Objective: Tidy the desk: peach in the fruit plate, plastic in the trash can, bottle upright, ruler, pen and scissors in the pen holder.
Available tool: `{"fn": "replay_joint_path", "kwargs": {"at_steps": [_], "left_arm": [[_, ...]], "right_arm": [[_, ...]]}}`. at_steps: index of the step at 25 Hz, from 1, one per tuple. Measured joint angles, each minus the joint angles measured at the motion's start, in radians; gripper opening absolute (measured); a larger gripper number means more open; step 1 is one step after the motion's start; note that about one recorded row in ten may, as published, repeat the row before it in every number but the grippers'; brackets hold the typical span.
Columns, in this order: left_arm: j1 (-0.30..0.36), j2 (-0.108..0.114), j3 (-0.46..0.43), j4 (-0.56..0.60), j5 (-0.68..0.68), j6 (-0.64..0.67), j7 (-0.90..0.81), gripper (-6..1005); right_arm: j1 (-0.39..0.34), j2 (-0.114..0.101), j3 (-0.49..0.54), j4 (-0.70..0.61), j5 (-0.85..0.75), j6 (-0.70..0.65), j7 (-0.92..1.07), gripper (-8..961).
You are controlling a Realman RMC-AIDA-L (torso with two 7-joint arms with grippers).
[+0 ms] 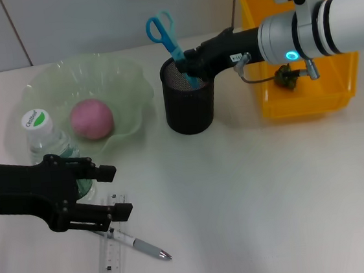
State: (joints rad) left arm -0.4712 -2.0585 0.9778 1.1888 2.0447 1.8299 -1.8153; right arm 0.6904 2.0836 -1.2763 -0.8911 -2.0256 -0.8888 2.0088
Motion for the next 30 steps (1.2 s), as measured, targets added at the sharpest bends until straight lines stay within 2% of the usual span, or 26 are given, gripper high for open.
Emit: {"fn": "replay_joint_path", "kwargs": {"at_steps": [15,21,27,30], "left_arm": [[0.000,0.000,-0.001,0.000,0.000,0.000,-0.001,785],[-0.001,0.000,-0.002,0.000,0.000,0.000,-0.001,785],[-0.001,0.000,-0.004,0.000,0.000,0.000,-0.001,785],[-0.001,0.000,-0.004,0.000,0.000,0.001,-0.001,785]], "right_arm": [[-0.004,-0.002,0.002,0.010,0.001,0.001,-0.001,266],[-0.005,-0.002,0.002,0.003,0.001,-0.002,-0.002,486],[-0.028,-0.002,0.002,-0.053,0.001,-0.026,0.002,502],[-0.076,-0.002,0.014,-0.144,0.024,-0.093,0.031,502]]}}
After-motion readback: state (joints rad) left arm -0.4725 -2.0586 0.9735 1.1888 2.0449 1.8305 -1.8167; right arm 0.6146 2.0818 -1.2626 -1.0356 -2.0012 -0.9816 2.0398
